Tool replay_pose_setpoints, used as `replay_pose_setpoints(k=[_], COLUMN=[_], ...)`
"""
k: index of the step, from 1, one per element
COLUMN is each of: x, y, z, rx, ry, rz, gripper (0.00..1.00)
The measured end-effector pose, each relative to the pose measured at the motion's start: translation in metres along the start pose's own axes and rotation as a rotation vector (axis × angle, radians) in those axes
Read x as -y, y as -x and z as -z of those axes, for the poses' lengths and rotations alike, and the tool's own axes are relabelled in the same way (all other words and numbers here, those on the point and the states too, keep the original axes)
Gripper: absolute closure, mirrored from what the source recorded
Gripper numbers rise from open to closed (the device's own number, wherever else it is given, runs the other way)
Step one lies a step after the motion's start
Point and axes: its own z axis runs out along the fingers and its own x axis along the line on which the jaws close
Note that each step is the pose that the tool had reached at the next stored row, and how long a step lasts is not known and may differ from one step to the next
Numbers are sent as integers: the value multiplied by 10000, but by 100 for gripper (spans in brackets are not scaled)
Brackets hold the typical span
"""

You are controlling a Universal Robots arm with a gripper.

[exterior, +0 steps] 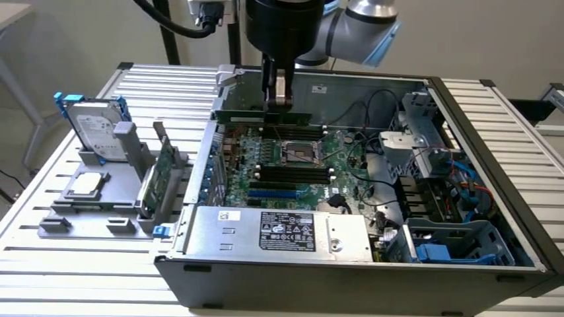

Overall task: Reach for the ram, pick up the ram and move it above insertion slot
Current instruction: 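Pick up the ram and move it above insertion slot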

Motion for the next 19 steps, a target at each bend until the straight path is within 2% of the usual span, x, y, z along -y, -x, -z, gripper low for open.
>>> replay_pose_setpoints(k=[5, 16, 19], x=[125, 394, 469], y=[114, 357, 387], z=[-15, -87, -103], rx=[-50, -299, -328], ry=[4, 21, 21], rz=[-2, -18, -35], gripper=[86, 86, 86])
